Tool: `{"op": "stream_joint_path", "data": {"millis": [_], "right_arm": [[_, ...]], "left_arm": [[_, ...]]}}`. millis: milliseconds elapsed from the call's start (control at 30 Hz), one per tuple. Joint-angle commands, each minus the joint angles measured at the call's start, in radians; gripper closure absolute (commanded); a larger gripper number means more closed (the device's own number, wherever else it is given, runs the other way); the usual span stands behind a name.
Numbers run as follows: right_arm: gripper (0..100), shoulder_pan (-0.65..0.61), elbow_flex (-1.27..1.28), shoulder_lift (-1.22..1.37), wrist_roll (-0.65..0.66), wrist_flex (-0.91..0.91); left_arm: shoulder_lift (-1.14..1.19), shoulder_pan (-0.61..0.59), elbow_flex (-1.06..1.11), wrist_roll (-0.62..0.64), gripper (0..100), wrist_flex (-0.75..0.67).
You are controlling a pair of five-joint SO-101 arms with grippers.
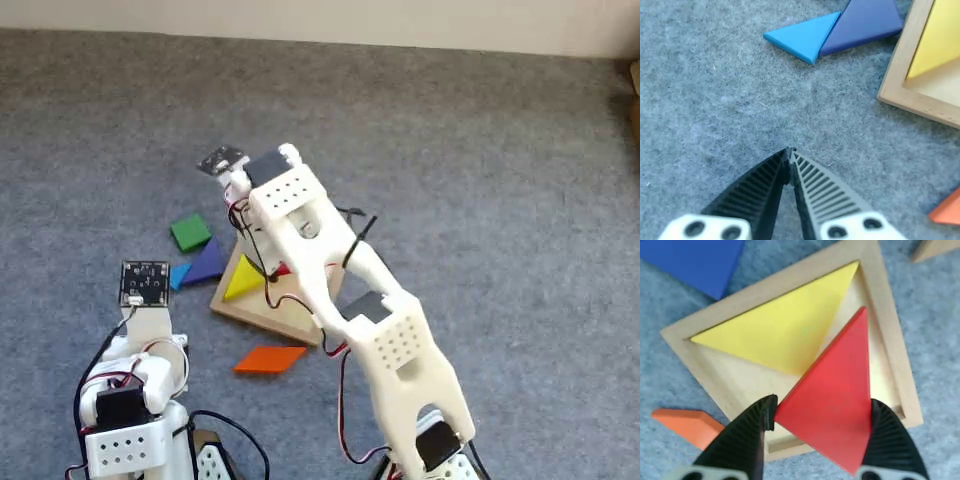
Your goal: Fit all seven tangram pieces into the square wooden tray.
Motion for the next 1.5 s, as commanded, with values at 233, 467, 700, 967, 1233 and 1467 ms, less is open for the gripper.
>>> {"op": "stream_joint_path", "data": {"millis": [233, 467, 700, 967, 1233, 1467], "right_arm": [[83.9, -0.013, 0.068, -0.087, 0.157, 0.044], [83.7, -0.015, 0.110, -0.088, 0.152, 0.044], [83.4, -0.016, 0.110, -0.088, 0.149, 0.033], [63.4, -0.015, 0.042, -0.081, 0.150, 0.025], [61.0, -0.021, -0.081, -0.090, 0.150, 0.050], [74.9, -0.019, -0.085, -0.182, 0.115, 0.053]], "left_arm": [[-0.061, -0.018, 0.021, -0.003, 99, 0.008], [-0.061, -0.018, 0.021, -0.003, 99, 0.008], [-0.061, -0.018, 0.021, -0.003, 99, 0.008], [-0.061, -0.018, 0.021, -0.003, 99, 0.008], [-0.061, -0.018, 0.021, -0.003, 99, 0.008], [-0.061, -0.018, 0.021, -0.003, 99, 0.008]]}}
